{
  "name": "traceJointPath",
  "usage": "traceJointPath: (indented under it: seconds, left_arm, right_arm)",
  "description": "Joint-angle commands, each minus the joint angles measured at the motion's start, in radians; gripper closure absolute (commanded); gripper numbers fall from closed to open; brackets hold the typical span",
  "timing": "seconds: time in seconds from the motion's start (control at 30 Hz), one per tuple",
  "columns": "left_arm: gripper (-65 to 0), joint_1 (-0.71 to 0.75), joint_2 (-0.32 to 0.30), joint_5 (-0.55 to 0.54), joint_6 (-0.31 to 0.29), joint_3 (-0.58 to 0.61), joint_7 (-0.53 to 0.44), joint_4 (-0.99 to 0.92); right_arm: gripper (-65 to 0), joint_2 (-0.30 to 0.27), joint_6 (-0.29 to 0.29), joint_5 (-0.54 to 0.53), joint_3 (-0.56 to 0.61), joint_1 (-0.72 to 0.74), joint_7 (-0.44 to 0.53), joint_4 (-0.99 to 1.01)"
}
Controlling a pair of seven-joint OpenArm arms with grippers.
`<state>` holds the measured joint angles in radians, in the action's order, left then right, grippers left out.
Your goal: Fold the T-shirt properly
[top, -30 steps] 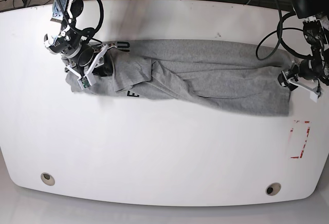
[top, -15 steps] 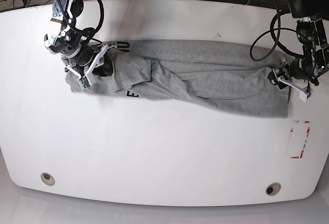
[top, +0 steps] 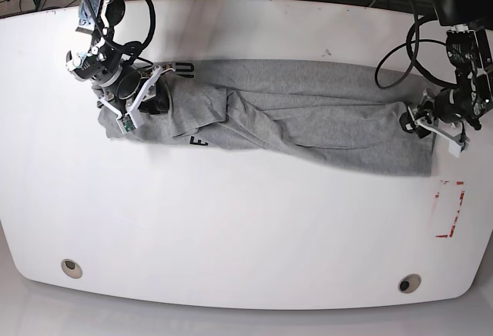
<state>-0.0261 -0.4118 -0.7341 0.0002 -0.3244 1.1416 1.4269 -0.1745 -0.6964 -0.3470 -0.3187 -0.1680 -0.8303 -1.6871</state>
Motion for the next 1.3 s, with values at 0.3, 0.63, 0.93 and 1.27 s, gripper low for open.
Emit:
traceJointPath:
  seconds: [0.3,0.63,0.93,1.27]
  left_arm:
    - [-38.3,-0.016,-0.023,-0.006,-0.001,-0.005,-0.002,0.018]
    - [-37.8,-0.016,-0.022,-0.006,-0.001,-0.003,-0.005,0.016]
    - [-3.6,-0.036,0.004,-0.006,-0.001,-0.003,-0.018,-0.001]
    - [-2.9,-0.045,0.006,-0.032,-0.042,-0.008,-0.015,0.005]
  right_arm:
    - [-12.2,-0.007,-0.002,-0.019,-0.003,0.011,0.022,-0.014]
    - [-12.2,-0.007,-0.002,-0.019,-0.003,0.011,0.022,-0.014]
    - [-12.2,0.008,-0.002,-0.019,-0.003,0.011,0.022,-0.014]
    - [-12.2,0.017,-0.002,-0.019,-0.003,0.011,0.022,-0.014]
